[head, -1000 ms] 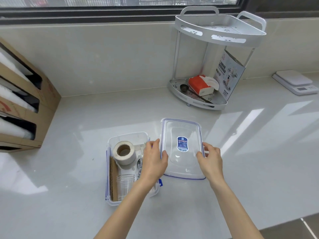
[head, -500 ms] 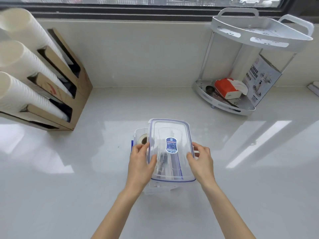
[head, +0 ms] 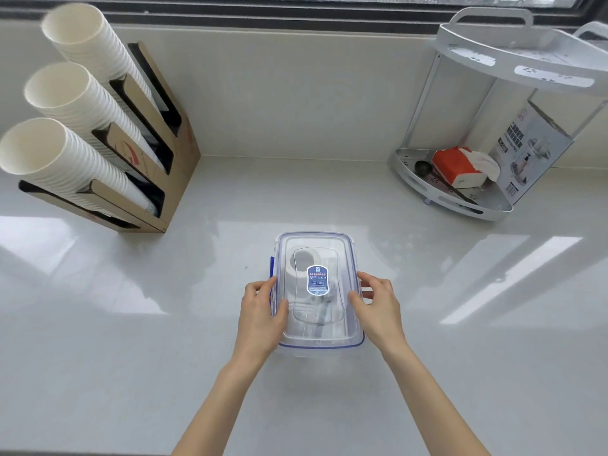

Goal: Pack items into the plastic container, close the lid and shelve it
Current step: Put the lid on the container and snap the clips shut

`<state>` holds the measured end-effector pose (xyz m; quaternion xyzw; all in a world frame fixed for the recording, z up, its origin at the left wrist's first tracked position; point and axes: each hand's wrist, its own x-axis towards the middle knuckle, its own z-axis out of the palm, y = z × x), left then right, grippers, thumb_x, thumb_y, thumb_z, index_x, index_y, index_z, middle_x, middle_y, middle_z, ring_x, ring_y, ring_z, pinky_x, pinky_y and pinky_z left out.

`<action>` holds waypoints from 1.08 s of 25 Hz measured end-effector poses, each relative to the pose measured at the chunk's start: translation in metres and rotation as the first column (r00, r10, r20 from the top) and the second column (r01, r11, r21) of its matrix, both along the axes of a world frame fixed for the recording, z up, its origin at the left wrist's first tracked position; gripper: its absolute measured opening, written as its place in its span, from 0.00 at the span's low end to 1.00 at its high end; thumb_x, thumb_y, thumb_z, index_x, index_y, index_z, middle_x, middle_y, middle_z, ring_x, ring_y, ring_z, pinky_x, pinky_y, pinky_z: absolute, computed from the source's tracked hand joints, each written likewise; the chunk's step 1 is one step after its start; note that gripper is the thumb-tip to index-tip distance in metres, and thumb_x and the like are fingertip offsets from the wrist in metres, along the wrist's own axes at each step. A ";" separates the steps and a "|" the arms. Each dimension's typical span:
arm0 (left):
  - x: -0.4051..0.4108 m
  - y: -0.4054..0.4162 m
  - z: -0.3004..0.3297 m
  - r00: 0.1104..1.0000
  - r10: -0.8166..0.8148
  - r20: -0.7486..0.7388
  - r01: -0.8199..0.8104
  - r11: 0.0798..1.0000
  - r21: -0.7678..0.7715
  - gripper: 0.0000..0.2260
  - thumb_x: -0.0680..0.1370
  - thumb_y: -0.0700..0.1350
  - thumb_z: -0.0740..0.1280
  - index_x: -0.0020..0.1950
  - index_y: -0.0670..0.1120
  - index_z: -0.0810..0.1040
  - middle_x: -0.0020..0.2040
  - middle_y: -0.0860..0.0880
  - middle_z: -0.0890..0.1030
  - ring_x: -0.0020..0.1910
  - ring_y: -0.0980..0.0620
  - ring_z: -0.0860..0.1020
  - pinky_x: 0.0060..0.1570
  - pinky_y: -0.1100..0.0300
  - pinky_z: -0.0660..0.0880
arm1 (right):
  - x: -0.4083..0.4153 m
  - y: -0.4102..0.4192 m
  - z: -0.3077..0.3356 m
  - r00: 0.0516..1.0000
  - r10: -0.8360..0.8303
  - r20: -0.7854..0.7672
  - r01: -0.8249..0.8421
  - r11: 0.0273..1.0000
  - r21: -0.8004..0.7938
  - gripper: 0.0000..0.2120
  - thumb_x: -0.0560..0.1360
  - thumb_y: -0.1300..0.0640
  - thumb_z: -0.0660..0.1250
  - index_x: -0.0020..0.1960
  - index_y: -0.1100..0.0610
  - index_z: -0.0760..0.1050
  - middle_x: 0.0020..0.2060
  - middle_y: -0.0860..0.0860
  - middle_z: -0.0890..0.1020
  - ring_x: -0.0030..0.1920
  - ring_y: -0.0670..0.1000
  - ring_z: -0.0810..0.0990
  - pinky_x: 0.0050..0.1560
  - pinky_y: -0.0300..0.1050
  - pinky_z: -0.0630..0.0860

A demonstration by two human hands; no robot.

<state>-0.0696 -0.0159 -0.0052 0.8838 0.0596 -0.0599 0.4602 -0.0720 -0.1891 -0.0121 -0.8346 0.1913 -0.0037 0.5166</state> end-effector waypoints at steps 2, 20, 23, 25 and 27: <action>0.000 0.000 -0.002 1.000 -0.012 -0.010 0.012 1.000 0.008 0.21 0.76 0.40 0.61 0.69 0.41 0.64 0.63 0.42 0.68 0.61 0.45 0.71 0.63 0.49 0.69 | 0.000 0.000 -0.001 1.000 0.001 -0.001 -0.001 1.000 -0.001 0.19 0.74 0.62 0.61 0.65 0.57 0.69 0.61 0.55 0.70 0.49 0.47 0.73 0.54 0.38 0.68; 0.008 0.007 -0.014 0.987 0.062 -0.149 -0.100 0.961 -0.258 0.20 0.76 0.41 0.63 0.66 0.50 0.64 0.67 0.43 0.66 0.68 0.48 0.64 0.63 0.55 0.63 | 0.000 -0.009 -0.009 0.937 0.001 -0.348 0.112 0.945 0.306 0.36 0.73 0.46 0.64 0.73 0.58 0.52 0.69 0.58 0.66 0.67 0.55 0.67 0.61 0.46 0.66; 0.008 0.008 -0.013 0.982 0.042 -0.182 -0.097 0.948 -0.304 0.23 0.76 0.42 0.63 0.69 0.50 0.60 0.70 0.43 0.64 0.70 0.49 0.62 0.62 0.56 0.63 | 0.000 -0.010 -0.013 0.929 -0.025 -0.369 0.146 0.942 0.303 0.37 0.72 0.44 0.64 0.72 0.62 0.53 0.70 0.56 0.66 0.68 0.55 0.67 0.61 0.45 0.65; 0.009 0.009 -0.013 0.981 0.029 -0.190 -0.085 0.951 -0.298 0.24 0.76 0.43 0.63 0.70 0.50 0.59 0.71 0.43 0.63 0.70 0.48 0.62 0.64 0.55 0.63 | -0.002 -0.008 -0.013 0.937 -0.064 -0.344 0.172 0.940 0.295 0.35 0.72 0.45 0.66 0.71 0.63 0.58 0.65 0.55 0.71 0.62 0.54 0.71 0.56 0.42 0.66; 0.009 0.011 -0.013 0.975 0.031 -0.221 -0.099 0.947 -0.305 0.25 0.76 0.44 0.63 0.71 0.50 0.58 0.71 0.43 0.62 0.70 0.47 0.62 0.64 0.54 0.64 | -0.002 -0.006 -0.013 0.956 -0.099 -0.275 0.183 0.936 0.301 0.28 0.71 0.48 0.67 0.65 0.61 0.68 0.54 0.53 0.77 0.52 0.52 0.76 0.50 0.41 0.71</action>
